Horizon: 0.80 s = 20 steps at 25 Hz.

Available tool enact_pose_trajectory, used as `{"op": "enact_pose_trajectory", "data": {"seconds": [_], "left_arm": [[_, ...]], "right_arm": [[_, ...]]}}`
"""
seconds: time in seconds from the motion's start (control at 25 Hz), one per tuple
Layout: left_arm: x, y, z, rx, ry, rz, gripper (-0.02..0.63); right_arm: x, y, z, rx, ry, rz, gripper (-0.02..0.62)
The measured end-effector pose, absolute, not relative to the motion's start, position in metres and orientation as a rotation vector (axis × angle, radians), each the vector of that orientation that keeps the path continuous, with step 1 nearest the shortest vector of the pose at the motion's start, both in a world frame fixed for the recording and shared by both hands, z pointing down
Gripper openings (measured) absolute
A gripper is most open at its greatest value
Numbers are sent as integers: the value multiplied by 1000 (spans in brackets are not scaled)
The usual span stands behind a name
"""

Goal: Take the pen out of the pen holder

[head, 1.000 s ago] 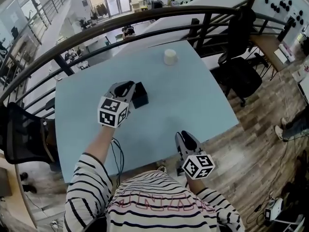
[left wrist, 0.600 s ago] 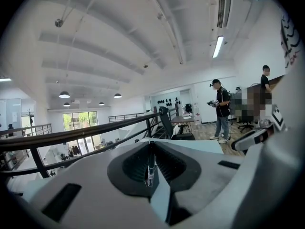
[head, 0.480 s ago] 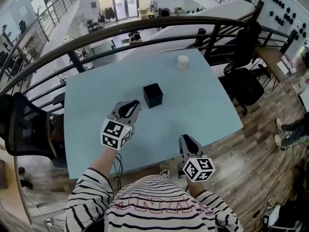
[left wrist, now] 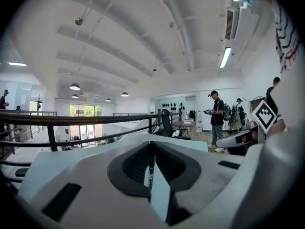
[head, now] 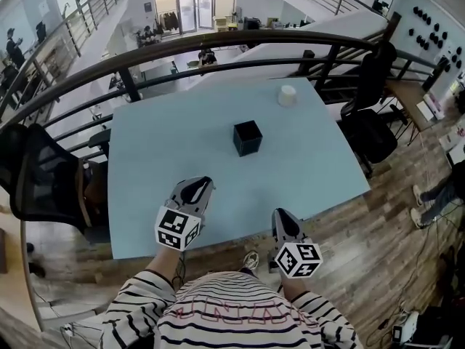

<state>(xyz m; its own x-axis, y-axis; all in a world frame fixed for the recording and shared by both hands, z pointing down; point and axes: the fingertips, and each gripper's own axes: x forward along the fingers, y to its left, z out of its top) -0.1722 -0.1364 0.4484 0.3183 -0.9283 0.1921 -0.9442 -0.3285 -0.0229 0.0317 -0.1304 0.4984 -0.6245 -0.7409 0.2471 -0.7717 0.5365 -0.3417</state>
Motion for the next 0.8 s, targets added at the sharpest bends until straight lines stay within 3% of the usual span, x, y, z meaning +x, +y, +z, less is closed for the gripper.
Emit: {"op": "enact_pose_trajectory", "data": {"seconds": [0.8], "left_arm": [[-198, 4, 487, 2398, -1692, 247, 57]], "right_arm": [[-16, -32, 510, 1278, -2642, 604, 31]]}}
